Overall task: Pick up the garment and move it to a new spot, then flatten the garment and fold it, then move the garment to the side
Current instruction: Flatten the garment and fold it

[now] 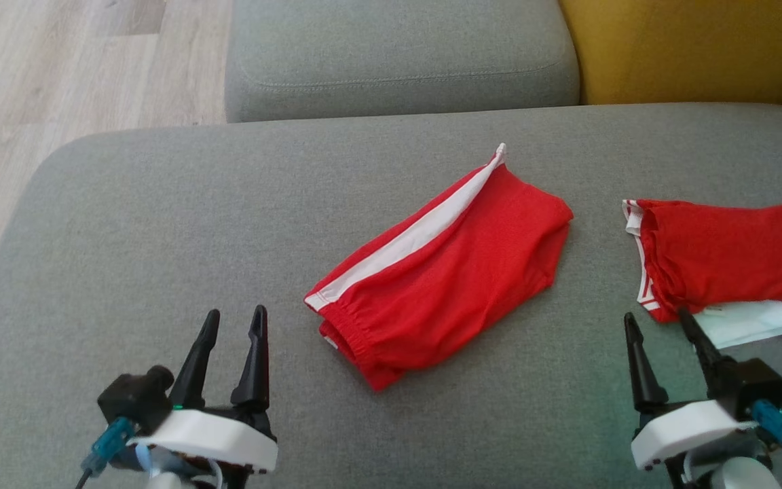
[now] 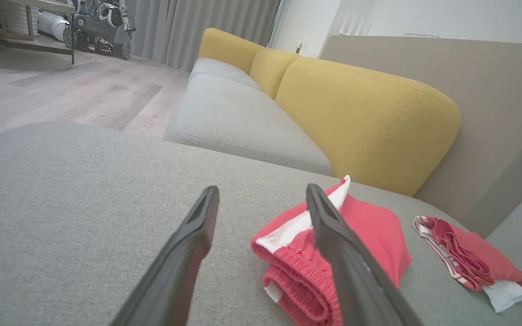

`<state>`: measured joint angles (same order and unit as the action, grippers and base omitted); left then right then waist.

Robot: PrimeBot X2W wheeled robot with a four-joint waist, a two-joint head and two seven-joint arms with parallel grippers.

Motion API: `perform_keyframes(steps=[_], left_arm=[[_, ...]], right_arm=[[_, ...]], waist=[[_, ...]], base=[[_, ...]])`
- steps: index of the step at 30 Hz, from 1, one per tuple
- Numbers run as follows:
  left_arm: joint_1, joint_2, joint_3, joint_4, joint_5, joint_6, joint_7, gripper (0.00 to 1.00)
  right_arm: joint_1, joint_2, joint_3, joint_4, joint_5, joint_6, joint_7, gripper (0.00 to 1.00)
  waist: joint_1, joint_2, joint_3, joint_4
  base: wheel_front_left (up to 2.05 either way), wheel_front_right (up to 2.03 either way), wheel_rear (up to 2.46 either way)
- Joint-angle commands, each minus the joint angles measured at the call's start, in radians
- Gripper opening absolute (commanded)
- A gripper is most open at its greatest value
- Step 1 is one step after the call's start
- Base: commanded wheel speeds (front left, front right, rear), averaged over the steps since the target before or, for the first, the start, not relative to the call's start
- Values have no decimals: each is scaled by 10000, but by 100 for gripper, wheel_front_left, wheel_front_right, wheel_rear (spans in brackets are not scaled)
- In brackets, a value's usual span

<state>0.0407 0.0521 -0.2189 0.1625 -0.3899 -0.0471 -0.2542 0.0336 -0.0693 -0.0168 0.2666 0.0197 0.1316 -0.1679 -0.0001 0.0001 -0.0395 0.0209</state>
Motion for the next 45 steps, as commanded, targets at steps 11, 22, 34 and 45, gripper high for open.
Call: perform_keyframes(steps=[11,22,34,45], left_arm=[[-659,-17,-60,-535,-129,35,-76,100],[-1108,-18,-968,-308,-512,-192,-76,100],[-1689,-18,-1800,-218,-1131,-182,-76,100],[-1758,-18,-1871,-345,-1112,-124,-76,100]], right_arm=[[-741,170,-375,-214,1279,-9,917,100],[-3343,189,-1519,2408,6369,-9,3669,100],[-5858,148,-3235,5158,6258,-9,4415,100],[-6662,83,-3618,6061,5585,-9,4396,100]], waist=[[1,-1,363,566],[1,-1,1594,1854],[1,-1,2359,2776],[1,-1,2493,2996]], base=[[0,0,0],[0,0,0],[0,0,0],[0,0,0]])
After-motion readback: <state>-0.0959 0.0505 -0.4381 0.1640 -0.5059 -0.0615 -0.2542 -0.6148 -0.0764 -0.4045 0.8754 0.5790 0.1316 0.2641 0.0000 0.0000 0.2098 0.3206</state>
